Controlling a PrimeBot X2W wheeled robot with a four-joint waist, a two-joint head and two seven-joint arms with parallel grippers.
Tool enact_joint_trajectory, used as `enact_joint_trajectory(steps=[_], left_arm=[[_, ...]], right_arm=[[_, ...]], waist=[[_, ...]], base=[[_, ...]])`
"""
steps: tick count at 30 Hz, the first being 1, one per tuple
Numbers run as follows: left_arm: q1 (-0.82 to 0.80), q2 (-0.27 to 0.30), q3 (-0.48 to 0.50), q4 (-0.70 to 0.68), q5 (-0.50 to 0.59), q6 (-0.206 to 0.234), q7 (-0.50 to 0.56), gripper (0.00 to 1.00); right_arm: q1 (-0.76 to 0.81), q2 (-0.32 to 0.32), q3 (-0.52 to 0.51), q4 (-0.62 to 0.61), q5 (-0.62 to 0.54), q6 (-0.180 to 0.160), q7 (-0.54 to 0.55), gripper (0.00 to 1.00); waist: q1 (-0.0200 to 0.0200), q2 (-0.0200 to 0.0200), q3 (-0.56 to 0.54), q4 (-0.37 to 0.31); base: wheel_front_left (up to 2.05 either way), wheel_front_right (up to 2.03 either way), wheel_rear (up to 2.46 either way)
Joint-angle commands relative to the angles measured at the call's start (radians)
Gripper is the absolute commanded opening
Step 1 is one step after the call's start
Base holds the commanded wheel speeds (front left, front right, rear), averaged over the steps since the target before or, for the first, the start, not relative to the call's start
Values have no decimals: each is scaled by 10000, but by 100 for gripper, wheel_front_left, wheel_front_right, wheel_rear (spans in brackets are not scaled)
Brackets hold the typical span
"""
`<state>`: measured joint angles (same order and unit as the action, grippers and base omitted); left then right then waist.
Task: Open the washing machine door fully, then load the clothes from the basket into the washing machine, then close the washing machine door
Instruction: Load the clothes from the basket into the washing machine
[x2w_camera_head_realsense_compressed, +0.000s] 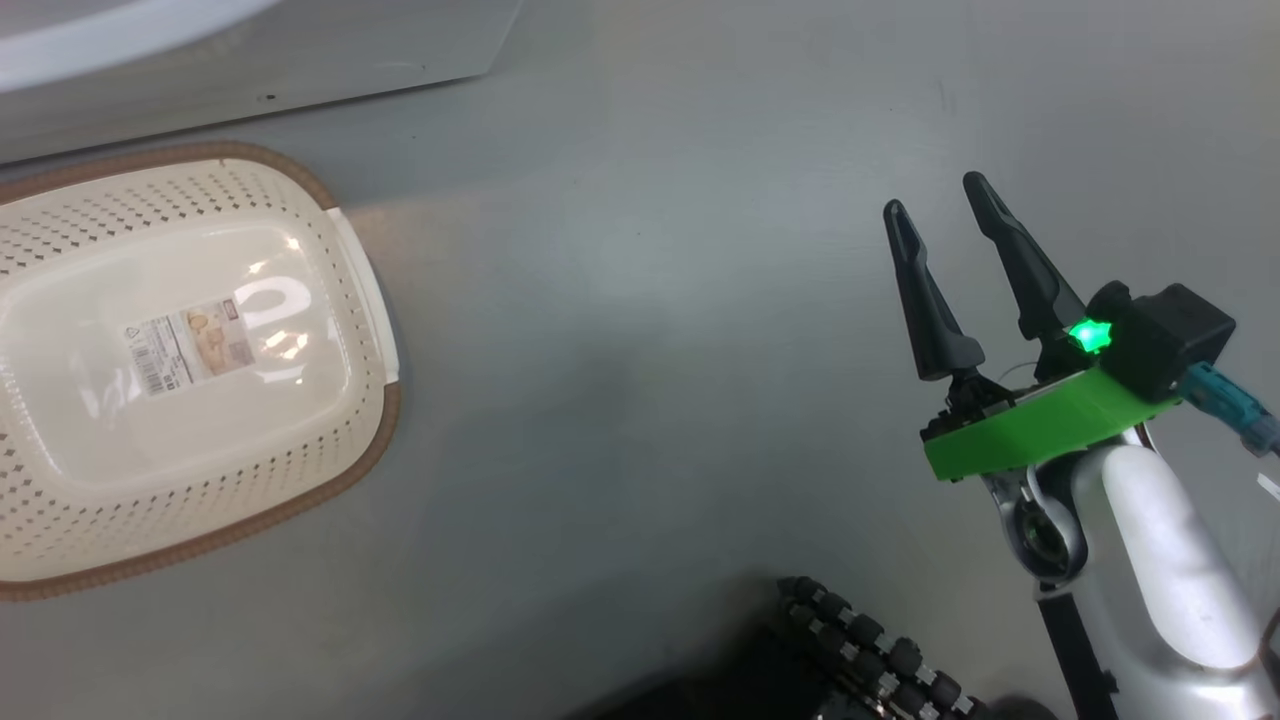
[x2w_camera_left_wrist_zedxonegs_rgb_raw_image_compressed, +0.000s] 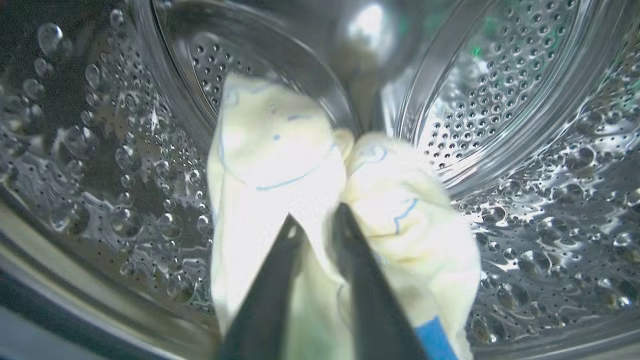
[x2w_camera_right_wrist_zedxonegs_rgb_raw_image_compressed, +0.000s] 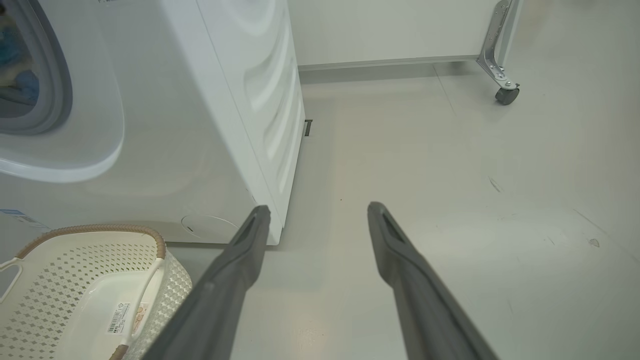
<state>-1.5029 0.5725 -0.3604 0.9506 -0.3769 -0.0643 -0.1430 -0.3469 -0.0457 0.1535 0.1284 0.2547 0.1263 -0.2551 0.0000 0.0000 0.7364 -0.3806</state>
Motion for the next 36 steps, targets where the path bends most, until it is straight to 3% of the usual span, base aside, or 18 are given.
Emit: enact_joint_trajectory(steps=[1,13,23,29,36], left_arm=[[-402,379,158,-201,18,17,48,100],[-587,84,12,569,-187,-31,273,100],[860,-503,115,416,-759,-109,-476,100],[2392,-784,253,-476,-975,160,-1020,100],[5068,-1132,790,-3074,-1057,911,-1181,100]], right_arm=[[25,-47,154,-242,76,44,-66,100],[-43,-46,45,-193,94,44,-66,100],[128,-78,-472,-294,-361,44,-66,100],[277,-242,-816,-339,-562,44,-66,100],[525,-396,-1166,-379,-748,44,-66,100]], waist=[[0,0,14,-2],[0,0,22,160],[0,0,-474,921],[0,0,-947,1461],[0,0,-1617,2051]], base=[[0,0,0],[0,0,0],[0,0,0],[0,0,0],[0,0,0]])
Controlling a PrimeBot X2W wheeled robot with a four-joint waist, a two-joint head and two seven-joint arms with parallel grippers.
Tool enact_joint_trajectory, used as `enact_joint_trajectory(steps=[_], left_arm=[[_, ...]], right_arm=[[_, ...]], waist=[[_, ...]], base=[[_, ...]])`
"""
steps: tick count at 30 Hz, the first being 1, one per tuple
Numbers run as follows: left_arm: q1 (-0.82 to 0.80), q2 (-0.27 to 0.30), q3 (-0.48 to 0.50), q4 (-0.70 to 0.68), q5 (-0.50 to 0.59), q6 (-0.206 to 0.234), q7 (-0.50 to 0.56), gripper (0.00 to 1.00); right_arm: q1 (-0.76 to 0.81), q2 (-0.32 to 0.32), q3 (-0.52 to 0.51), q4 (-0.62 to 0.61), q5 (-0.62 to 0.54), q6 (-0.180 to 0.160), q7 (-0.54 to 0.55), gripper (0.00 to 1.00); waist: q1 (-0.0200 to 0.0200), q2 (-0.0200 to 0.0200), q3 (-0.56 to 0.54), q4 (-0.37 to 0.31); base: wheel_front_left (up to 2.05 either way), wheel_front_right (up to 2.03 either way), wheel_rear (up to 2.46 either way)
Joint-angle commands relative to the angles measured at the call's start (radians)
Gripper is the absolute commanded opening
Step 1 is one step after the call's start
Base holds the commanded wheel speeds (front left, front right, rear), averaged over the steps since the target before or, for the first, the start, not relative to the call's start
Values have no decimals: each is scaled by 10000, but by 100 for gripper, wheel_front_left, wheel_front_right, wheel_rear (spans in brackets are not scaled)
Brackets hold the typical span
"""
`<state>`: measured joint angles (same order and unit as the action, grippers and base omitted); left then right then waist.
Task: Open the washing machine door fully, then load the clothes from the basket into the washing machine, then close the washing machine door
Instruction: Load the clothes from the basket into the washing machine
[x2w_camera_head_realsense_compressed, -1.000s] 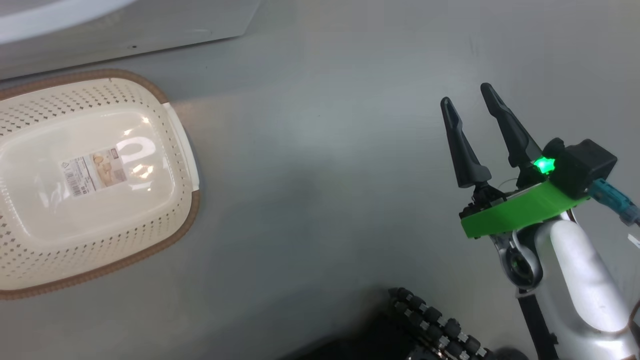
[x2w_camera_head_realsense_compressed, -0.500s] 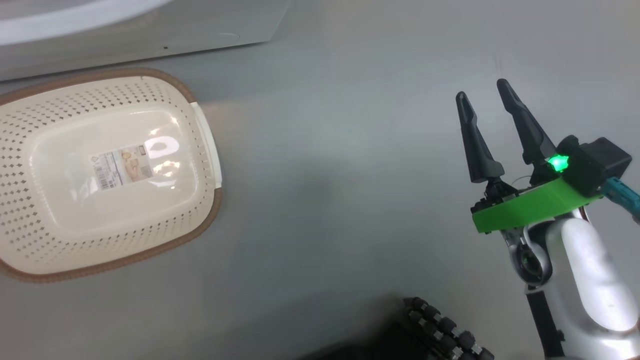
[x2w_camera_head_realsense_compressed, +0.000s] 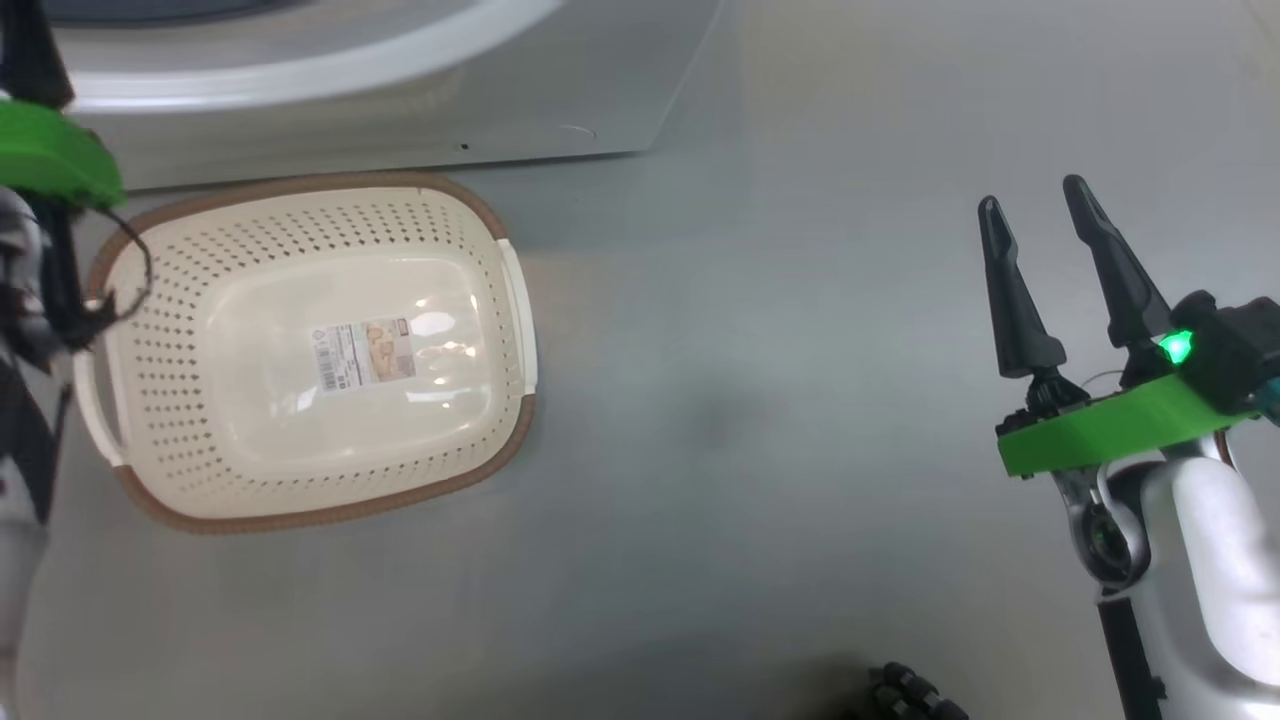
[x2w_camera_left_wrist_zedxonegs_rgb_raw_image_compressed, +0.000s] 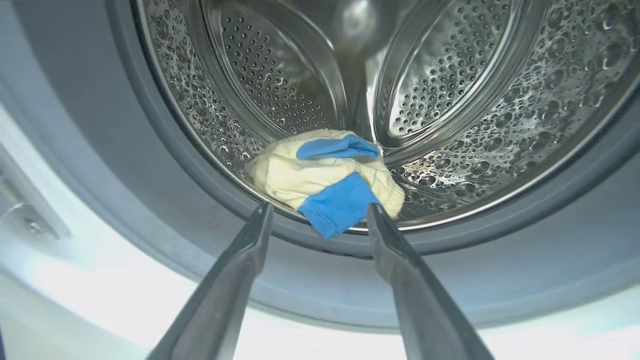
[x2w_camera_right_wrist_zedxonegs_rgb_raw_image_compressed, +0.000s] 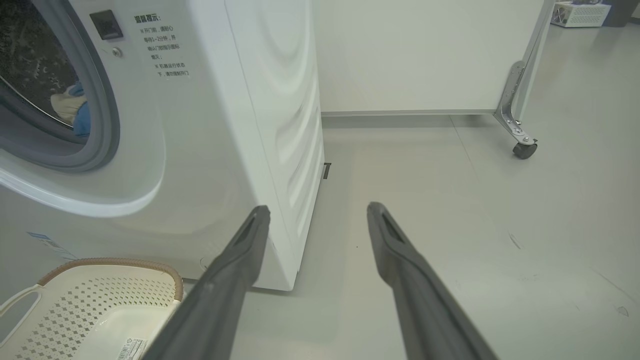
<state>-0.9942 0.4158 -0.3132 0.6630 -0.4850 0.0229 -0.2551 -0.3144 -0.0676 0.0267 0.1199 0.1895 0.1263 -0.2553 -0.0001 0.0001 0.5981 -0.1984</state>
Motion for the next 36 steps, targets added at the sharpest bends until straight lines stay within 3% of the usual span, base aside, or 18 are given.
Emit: enact_joint_trajectory(steps=[1,9,17,28,36], left_arm=[[428,413,424,-651,86,209,-61,100],[3950,-100,1114,-3580,192,1132,-64,100],[6298,-810,1258,-5086,496,1546,-65,100],[7675,-1430,1079,-5574,1127,1537,-66,100],[8458,-1673,1112,-5566,1235,1288,-66,100]], right_arm=[[248,-195,57,-293,-122,44,-64,100],[685,-346,-280,-259,-303,44,-26,100],[1149,-399,-616,-426,-479,44,226,100],[1991,-421,-781,-753,-688,44,686,100],[2814,-264,-796,-1020,-763,44,991,100]], waist=[[1,-1,-340,302],[1,-1,-1319,846],[1,-1,-2258,1288],[1,-1,-3438,1735],[1,-1,-4458,1945]], base=[[0,0,0],[0,0,0],[0,0,0],[0,0,0],[0,0,0]])
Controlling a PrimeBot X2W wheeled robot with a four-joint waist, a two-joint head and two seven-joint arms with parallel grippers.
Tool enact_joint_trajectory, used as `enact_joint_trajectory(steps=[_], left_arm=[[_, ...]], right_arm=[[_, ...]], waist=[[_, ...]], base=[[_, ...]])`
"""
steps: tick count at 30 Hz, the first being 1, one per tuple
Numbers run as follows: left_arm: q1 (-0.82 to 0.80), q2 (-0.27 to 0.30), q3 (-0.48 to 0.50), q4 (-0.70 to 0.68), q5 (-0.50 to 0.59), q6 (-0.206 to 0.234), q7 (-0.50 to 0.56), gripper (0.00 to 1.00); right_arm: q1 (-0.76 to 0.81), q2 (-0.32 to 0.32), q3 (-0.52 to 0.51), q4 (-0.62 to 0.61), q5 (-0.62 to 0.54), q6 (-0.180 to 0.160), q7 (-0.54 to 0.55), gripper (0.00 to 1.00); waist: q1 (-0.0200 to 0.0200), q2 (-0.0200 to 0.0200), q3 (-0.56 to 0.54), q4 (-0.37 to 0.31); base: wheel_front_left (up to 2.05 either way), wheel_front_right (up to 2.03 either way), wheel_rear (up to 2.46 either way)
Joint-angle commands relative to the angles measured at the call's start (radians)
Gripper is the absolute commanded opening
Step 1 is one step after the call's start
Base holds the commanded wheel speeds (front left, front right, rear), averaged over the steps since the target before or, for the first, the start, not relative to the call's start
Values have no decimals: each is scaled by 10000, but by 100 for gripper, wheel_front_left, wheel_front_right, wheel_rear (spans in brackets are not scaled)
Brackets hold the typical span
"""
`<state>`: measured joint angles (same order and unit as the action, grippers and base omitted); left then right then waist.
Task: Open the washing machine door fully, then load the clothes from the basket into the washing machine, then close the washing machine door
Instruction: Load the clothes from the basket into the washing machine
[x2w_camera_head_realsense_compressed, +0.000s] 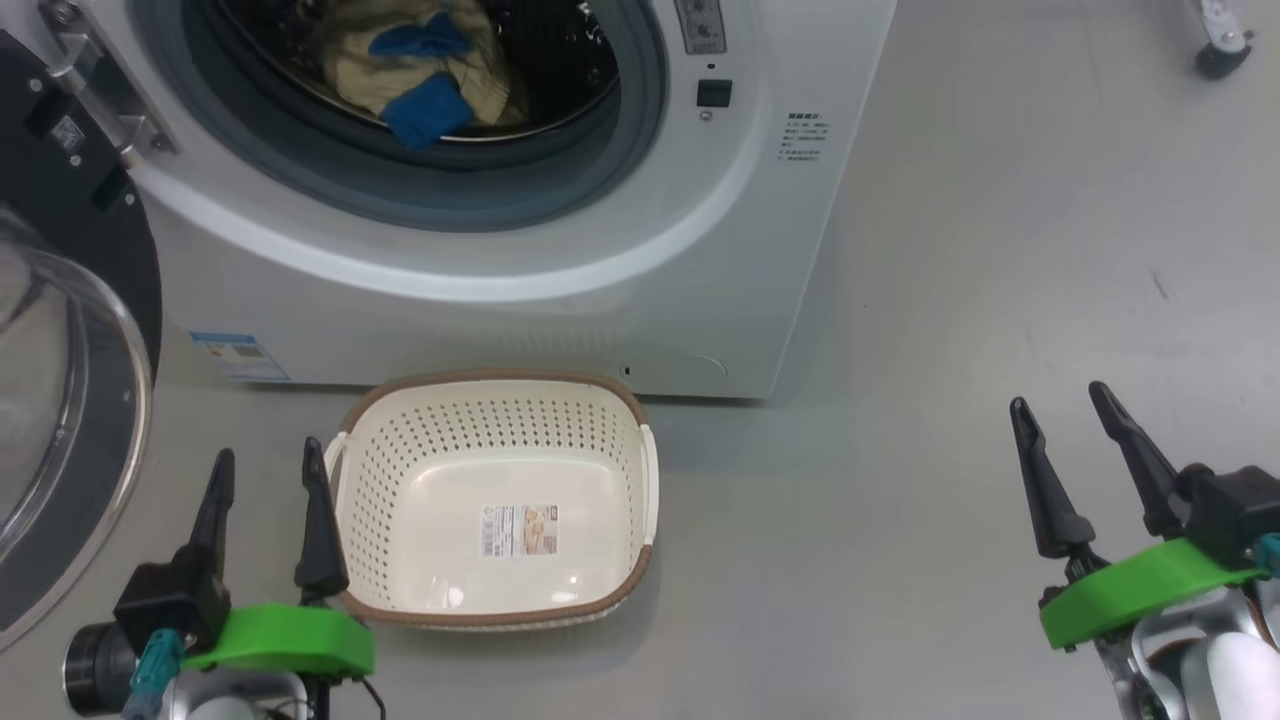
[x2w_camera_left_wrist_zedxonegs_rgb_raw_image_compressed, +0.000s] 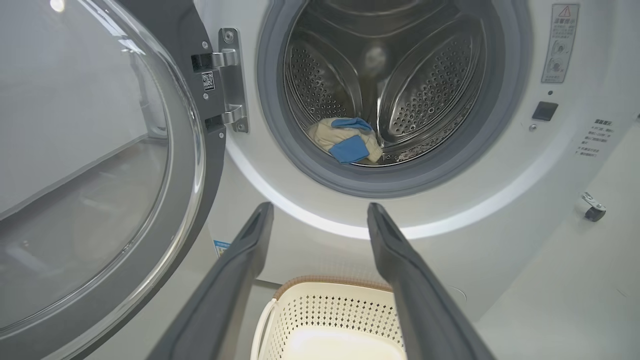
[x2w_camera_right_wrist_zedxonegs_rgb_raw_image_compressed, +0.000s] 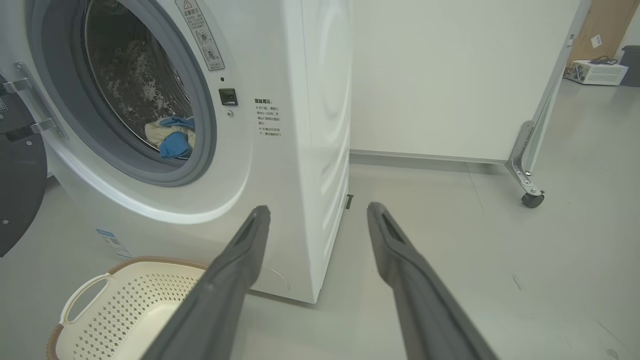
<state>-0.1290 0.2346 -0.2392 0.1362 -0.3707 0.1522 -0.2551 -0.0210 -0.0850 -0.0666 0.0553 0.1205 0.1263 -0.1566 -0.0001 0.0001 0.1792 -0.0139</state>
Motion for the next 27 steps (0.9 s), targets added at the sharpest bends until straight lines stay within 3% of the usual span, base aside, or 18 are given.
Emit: enact_joint_trajectory(steps=[1,11,27], left_arm=[[-113,123,368,-296,105,-29,-66,100],[457,43,289,-240,113,-267,-66,100],[680,150,113,-211,118,-249,-25,100]], right_arm=[[-35,-70,144,-411,-86,44,37,100],[657,113,105,-763,-211,44,329,100],[1064,252,6,-1158,-326,44,551,100]], waist=[[1,-1,-362,116],[1,-1,-1262,182],[1,-1,-1617,57]], base=[[0,0,0],[0,0,0],[0,0,0]])
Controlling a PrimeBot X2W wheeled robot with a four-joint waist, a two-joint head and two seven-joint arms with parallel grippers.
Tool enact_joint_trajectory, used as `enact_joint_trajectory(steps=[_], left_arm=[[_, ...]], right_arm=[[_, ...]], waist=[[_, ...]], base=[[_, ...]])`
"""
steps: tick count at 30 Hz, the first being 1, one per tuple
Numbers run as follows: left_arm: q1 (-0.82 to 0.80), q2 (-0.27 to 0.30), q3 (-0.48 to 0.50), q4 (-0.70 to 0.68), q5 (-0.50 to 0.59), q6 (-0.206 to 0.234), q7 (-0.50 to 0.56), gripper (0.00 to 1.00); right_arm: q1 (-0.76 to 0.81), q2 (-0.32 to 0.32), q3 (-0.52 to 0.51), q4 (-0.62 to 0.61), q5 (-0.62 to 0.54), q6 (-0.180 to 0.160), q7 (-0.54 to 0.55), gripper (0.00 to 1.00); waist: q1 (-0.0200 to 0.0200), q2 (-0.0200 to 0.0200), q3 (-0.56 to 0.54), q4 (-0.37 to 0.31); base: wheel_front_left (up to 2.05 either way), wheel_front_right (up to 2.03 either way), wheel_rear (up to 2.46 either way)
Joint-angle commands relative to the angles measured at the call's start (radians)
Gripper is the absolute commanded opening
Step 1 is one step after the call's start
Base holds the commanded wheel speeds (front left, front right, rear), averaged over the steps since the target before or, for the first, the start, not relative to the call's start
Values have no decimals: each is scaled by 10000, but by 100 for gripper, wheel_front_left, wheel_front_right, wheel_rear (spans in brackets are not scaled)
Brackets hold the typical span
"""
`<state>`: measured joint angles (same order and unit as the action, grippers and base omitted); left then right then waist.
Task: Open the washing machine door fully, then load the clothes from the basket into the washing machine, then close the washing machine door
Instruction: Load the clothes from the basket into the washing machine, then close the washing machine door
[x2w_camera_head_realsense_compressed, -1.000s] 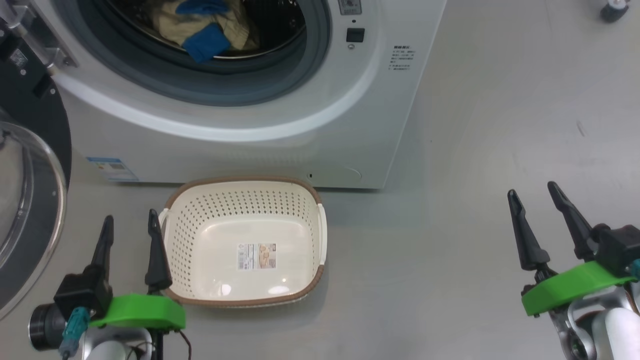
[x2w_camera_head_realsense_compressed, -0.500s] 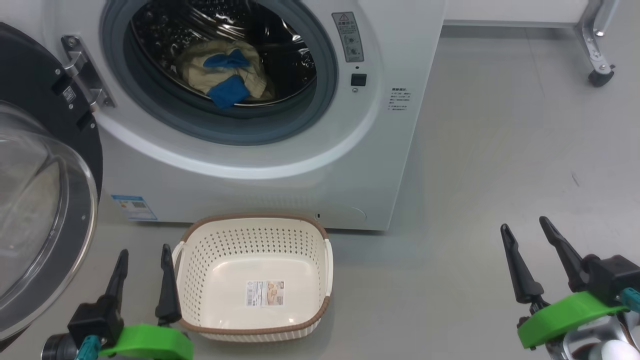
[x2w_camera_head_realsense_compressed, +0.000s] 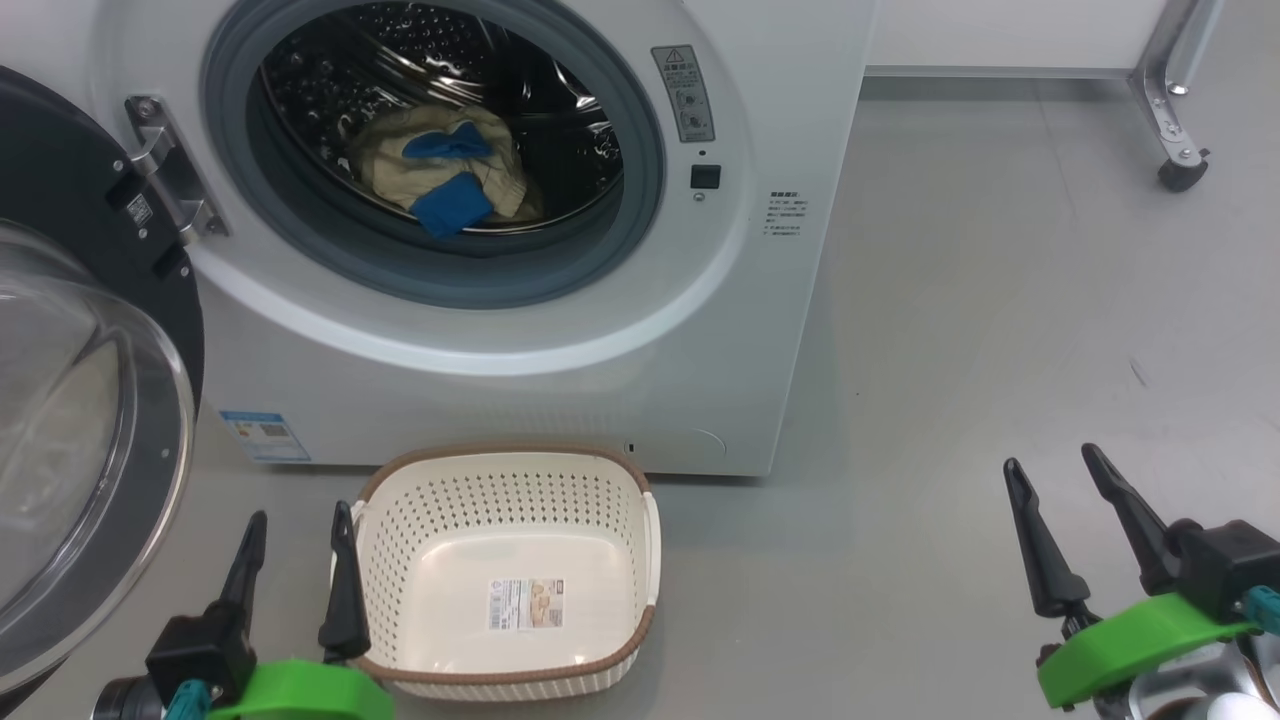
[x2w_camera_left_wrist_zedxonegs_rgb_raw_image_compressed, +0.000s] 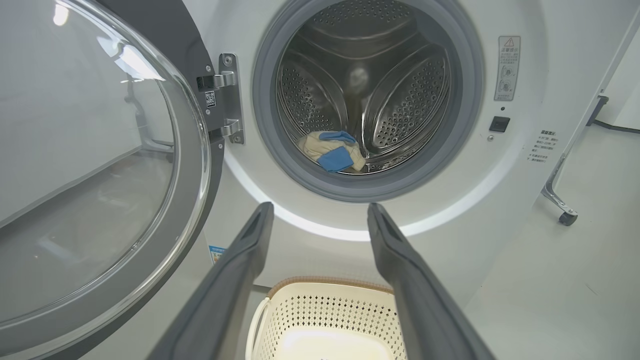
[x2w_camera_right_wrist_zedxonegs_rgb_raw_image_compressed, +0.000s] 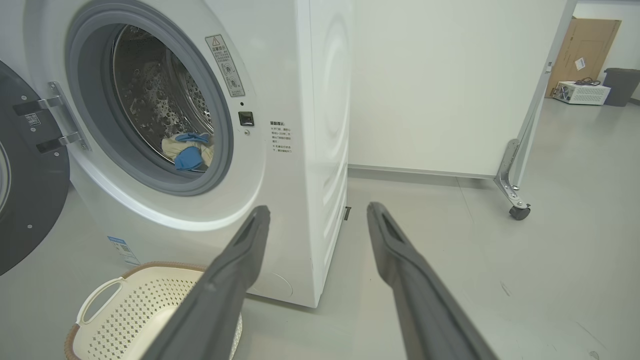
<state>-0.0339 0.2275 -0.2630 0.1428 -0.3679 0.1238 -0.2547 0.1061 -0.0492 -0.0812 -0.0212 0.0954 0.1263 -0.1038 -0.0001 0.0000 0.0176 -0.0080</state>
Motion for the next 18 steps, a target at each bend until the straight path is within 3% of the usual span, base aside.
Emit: enact_joint_trajectory(steps=[1,10,18], left_arm=[[-268,221,339,-273,86,39,-24,100],[-340,279,201,-225,129,38,8,100],[-281,316,186,-240,142,69,-10,100]], right_arm=[[-202,-100,149,-413,-84,44,35,100],[-109,-68,101,-493,-130,44,77,100],[-8,-51,64,-603,-161,44,133,100]], waist=[[1,0,-13,-5],[1,0,-98,52],[1,0,-154,94]], base=[[0,0,0],[-11,11,0],[-95,95,0]])
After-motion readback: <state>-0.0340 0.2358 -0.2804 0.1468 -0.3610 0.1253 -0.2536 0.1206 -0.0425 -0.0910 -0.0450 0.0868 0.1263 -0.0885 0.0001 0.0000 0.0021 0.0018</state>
